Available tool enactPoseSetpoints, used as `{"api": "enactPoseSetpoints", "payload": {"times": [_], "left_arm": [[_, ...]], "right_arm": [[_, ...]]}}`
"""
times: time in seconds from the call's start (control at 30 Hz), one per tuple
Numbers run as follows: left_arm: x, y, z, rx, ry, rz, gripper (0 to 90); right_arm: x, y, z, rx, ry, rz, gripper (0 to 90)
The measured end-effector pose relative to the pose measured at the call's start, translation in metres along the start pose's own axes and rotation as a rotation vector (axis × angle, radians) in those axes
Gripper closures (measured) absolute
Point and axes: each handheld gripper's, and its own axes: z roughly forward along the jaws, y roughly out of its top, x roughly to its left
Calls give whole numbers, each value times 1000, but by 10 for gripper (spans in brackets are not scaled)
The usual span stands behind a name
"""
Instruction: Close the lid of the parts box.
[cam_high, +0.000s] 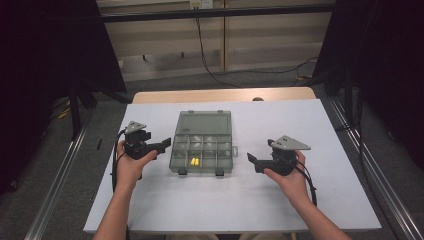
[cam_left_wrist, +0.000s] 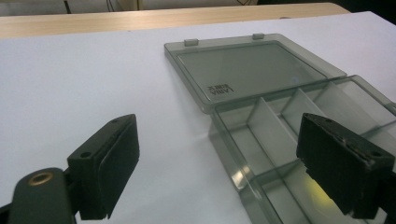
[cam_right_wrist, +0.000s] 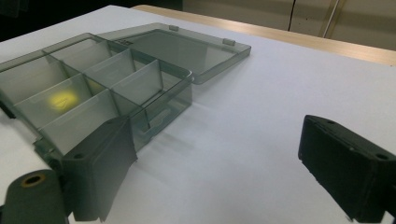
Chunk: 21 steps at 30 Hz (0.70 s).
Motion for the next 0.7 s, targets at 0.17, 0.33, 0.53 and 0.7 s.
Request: {"api": "enactPoseSetpoints", "payload": {"times": [0.17,0.33,0.53,0.7], "left_arm": [[6,0,9,7,14,-17,136],[12,-2,16,5,33,-31,142],[16,-2,25,3,50,-40,160],[16,2,32,27,49,-33,182]], "right_arm": [[1,5,13,31,-18,-5,107],[-1,8,23,39,-11,54,115],[-2,13,35,67,-55,5,142],[-3,15,45,79,-85,31,204]]}}
